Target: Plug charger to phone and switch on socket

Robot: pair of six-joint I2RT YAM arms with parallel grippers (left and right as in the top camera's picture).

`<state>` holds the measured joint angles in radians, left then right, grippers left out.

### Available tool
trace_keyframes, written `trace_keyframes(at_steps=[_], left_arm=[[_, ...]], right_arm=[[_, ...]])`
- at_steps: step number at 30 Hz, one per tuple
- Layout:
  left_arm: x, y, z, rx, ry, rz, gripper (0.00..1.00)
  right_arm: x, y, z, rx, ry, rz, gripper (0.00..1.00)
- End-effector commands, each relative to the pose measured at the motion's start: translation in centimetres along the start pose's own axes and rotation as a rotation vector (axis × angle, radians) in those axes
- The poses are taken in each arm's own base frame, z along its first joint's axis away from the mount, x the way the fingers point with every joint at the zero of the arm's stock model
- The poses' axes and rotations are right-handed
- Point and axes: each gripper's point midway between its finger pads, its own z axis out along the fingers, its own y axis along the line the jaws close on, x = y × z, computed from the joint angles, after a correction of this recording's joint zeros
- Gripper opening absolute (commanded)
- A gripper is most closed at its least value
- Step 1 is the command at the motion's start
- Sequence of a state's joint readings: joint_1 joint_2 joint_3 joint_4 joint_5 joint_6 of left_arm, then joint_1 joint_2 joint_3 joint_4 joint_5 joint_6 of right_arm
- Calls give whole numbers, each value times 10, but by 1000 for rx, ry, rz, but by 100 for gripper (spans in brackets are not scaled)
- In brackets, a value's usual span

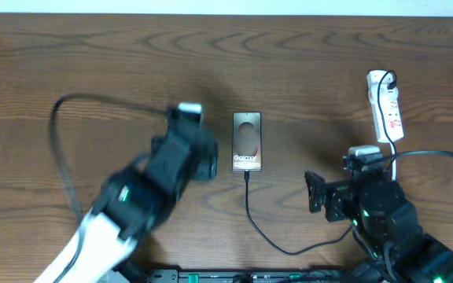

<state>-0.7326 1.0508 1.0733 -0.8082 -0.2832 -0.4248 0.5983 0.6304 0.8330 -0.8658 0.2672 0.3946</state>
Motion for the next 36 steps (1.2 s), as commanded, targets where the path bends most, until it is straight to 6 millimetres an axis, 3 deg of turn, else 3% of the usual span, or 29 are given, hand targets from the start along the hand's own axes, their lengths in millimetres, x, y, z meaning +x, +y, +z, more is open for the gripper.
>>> trace_keyframes(at_steps=[1,2,3,5,7,12,19,24,26,30,34,36], left_arm=[[5,41,-34,-202,-169,-110,75],[11,52,-46,-227,-187,-109,86],[15,57,-52,-233,-187,-95,98],[21,67,-62,-234,-183,-89,98],[23,70,-67,-222,-190,-98,98],[22,71,-69,-217,-197,-105,98],[22,72,-70,-215,-199,-106,98],[21,77,-72,-223,-210,-128,98],[19,91,-75,-263,-223,-179,98],[20,157,-111,-416,-350,-434,98],[29,181,-144,-441,-471,-559,98],[40,195,-169,-457,-567,-642,98]], right_arm=[[-4,-23,9,146,-23,142,99],[-5,-24,12,151,-20,156,93],[-5,-26,15,162,-16,191,73],[-5,-30,19,181,-3,278,20],[-7,-30,23,169,19,331,1],[-12,-32,27,128,79,422,1],[-22,-59,13,206,173,512,1],[-24,-47,-1,144,192,479,1],[-23,-54,-6,182,175,482,1],[-24,-76,-2,309,142,634,1],[-16,-96,16,388,205,730,1],[-19,-121,19,471,250,807,1]])
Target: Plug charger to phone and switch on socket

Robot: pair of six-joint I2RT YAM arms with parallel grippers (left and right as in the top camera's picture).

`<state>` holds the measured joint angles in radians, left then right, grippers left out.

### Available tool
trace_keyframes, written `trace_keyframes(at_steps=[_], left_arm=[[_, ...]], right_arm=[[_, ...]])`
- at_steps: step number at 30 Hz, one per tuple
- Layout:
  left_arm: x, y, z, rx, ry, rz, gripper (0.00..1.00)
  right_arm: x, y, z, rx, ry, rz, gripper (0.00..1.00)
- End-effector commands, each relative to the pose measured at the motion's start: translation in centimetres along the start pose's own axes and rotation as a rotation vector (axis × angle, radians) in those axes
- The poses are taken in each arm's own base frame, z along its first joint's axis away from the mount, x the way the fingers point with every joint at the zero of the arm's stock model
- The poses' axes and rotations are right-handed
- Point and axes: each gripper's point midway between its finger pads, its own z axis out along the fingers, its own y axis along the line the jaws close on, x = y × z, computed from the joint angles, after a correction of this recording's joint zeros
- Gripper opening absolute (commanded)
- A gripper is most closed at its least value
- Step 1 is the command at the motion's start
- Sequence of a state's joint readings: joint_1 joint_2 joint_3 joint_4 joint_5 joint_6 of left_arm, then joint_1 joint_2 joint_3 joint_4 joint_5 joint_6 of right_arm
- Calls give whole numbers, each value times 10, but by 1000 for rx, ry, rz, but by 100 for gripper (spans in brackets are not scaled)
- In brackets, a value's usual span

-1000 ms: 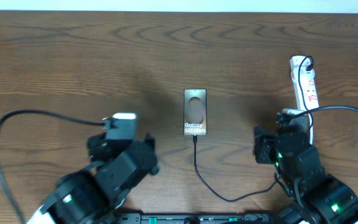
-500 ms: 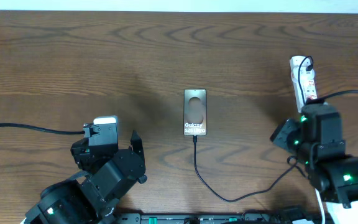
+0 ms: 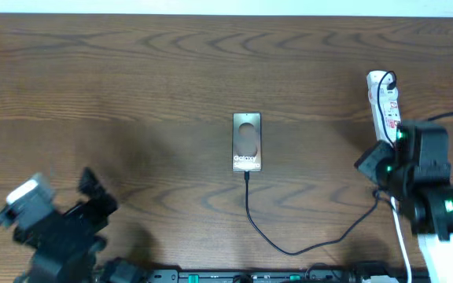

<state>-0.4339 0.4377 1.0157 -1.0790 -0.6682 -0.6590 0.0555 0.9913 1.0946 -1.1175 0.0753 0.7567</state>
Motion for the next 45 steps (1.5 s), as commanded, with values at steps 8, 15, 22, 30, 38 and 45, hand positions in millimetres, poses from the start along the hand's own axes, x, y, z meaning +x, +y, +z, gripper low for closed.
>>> trace_keyframes(at_steps=[8,15,22,30,38,45], left_arm=[[-20,73,-52,-129,-254,-272,98],[-14,92,-66,-205,-303,-313,98],[-10,110,-93,-204,-413,-396,98],[6,119,-93,-277,-365,-361,98],[39,135,-91,-366,-234,-270,98],[41,136,-91,-373,-227,-264,98]], right_arm=[[-106,-36,12,191,-14,298,1],[-150,-55,70,261,44,422,1],[-166,-53,165,155,178,520,1],[-177,-41,220,48,190,568,1],[-172,-37,250,47,201,573,1],[-172,-36,259,46,193,575,1]])
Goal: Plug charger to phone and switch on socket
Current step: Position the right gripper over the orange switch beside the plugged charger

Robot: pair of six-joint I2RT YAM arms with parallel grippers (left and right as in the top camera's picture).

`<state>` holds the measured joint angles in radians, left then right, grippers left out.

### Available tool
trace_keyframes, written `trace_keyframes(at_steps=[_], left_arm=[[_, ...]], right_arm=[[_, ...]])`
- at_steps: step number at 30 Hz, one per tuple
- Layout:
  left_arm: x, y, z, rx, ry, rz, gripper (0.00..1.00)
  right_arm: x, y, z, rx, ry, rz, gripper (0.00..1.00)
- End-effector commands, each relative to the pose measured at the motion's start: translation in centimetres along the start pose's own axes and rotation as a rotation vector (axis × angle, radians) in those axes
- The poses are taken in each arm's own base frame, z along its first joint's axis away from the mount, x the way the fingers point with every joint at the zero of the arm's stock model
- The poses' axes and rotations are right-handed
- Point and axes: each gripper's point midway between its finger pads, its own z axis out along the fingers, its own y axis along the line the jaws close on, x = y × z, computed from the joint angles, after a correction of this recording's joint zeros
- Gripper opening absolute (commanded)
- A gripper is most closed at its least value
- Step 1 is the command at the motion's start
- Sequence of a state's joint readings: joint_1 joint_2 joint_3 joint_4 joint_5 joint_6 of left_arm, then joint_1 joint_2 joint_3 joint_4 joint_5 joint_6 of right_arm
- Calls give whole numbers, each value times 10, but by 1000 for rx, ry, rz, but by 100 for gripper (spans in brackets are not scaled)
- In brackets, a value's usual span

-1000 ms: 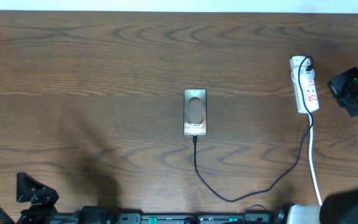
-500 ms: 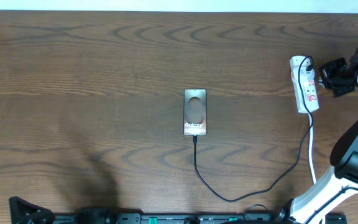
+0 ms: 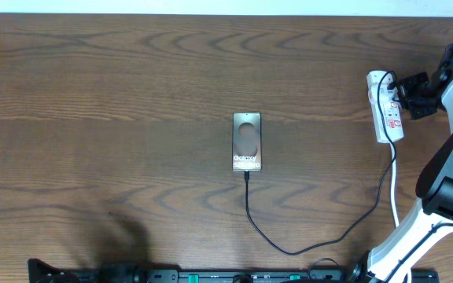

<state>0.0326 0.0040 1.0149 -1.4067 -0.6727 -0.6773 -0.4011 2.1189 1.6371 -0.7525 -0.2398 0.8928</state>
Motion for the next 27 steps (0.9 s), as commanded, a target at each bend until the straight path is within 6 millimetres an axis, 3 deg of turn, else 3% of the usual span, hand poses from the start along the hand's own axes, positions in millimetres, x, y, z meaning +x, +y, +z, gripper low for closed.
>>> trace_keyframes(at_steps=[1,5,13,21,27], left_arm=[[-3,3,-1,-16,-15,-1,98],[-3,3,-1,-16,-15,-1,98],[-3,3,-1,-16,-15,-1,98],[-3,3,-1,-16,-15,-1,98],[-3,3,-1,-16,-15,-1,98]], right_arm=[[-3,8,1,-17,-12,13,1],[-2,8,3,-10,-19,18,1],[13,-1,35,63,9,-6,1],[9,-1,36,67,-10,-82,1],[-3,12,16,35,-33,-117,1]])
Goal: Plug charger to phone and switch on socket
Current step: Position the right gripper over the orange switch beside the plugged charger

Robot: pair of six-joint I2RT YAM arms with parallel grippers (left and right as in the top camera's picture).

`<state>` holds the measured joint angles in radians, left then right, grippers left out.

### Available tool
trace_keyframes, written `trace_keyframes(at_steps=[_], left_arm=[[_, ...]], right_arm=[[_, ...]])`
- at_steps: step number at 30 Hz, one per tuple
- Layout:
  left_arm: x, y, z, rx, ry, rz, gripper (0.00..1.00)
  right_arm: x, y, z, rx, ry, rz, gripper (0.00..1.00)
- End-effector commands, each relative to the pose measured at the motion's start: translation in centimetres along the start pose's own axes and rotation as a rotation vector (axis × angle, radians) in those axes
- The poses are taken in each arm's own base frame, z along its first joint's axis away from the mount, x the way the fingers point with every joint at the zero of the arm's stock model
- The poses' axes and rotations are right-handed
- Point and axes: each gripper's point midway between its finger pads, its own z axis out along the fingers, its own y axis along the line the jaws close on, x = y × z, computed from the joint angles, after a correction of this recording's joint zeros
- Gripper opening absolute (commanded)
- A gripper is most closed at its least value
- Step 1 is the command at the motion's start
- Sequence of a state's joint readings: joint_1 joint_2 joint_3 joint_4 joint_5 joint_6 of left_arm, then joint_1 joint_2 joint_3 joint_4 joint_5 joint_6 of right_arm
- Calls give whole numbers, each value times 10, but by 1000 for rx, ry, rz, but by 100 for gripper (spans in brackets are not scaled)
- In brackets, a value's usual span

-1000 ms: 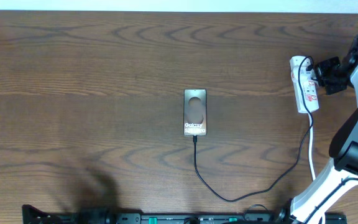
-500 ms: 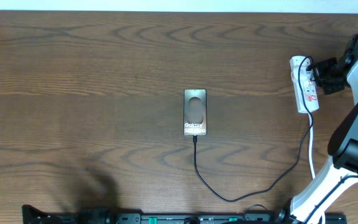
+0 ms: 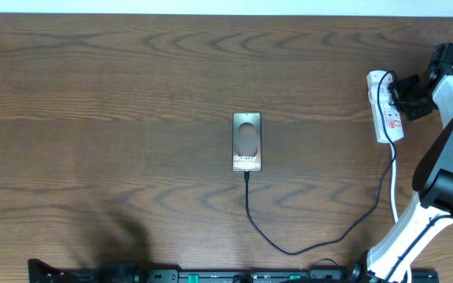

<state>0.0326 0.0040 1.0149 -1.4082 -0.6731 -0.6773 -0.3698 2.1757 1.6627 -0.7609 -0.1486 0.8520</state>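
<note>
The phone (image 3: 247,141) lies face up mid-table, its screen reading "Galaxy". A black charger cable (image 3: 252,212) is plugged into its near end, loops along the front of the table and rises to the white power strip (image 3: 385,106) at the far right. A black plug sits in the strip's far end. My right gripper (image 3: 403,94) is at the strip's right side, fingers pointing left at it and spread apart, holding nothing. The strip's switch is too small to read. My left gripper is out of view.
The right arm (image 3: 439,181) runs from the front right corner up along the table's right edge. A black rail (image 3: 211,277) lines the front edge. The strip's white cord (image 3: 394,189) trails toward the front.
My right gripper has shifted slightly left, closer onto the power strip's right side. The phone, cable and strip lie as before.
First my left arm was beside the phone, cable plugged in, and my right gripper rested near the front right. Then the left arm was back at the front left corner and the right gripper below the strip. Later the left arm was gone from view, with the right gripper beside the strip.
</note>
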Motion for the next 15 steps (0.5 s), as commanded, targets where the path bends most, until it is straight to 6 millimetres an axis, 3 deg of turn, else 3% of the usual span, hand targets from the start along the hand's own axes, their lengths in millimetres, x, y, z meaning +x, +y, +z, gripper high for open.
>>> trace_keyframes(at_steps=[1,15], left_arm=[[-3,3,-1,-15,-16,-2,98],[-3,3,-1,-15,-16,-2,98]], right_arm=[[-5,20,-9,-55,-8,-54,1],[-11,17,-14,-32,-48,-65,1]])
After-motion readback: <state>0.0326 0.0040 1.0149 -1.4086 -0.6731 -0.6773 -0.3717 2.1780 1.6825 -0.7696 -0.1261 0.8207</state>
